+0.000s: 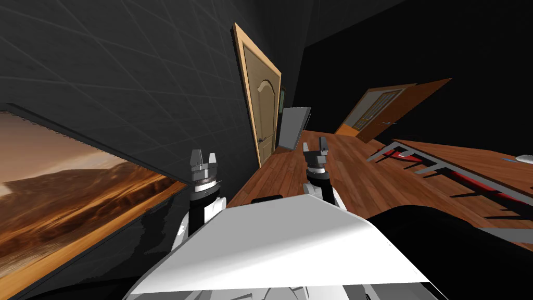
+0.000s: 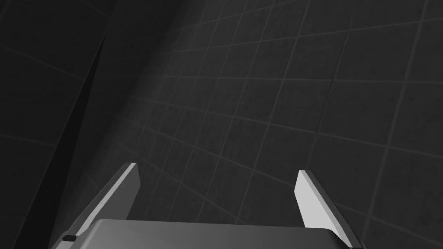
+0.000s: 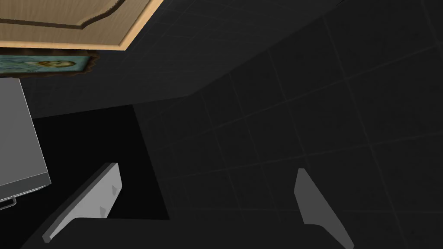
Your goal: Pull the door open
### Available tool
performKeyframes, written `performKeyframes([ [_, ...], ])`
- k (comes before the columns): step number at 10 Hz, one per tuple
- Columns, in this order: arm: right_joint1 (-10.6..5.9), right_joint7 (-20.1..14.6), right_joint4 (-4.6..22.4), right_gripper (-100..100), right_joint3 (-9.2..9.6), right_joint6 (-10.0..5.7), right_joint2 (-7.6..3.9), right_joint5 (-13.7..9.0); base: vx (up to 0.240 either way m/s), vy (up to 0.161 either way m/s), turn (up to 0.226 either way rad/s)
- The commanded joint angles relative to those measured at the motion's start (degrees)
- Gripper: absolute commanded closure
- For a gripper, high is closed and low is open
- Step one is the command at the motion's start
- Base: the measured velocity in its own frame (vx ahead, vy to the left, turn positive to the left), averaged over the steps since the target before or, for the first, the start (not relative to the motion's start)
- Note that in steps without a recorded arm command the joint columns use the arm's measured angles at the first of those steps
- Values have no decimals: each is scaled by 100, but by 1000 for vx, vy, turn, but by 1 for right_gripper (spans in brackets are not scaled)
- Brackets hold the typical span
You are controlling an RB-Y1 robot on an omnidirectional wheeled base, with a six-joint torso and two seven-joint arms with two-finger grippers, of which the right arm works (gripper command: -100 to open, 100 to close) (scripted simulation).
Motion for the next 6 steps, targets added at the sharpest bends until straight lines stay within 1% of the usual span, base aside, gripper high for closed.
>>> performKeyframes([
  [1,-53,-17,160,-100,32,-34,-57,-31,37,-2,79],
  [2,-80,-25,241,-100,49,-50,-84,-47,60,-19,104],
  [3,-134,-41,402,-100,81,-84,-140,-78,85,-31,124],
  [6,-238,-74,715,-100,144,-150,-245,-138,86,-32,83],
])
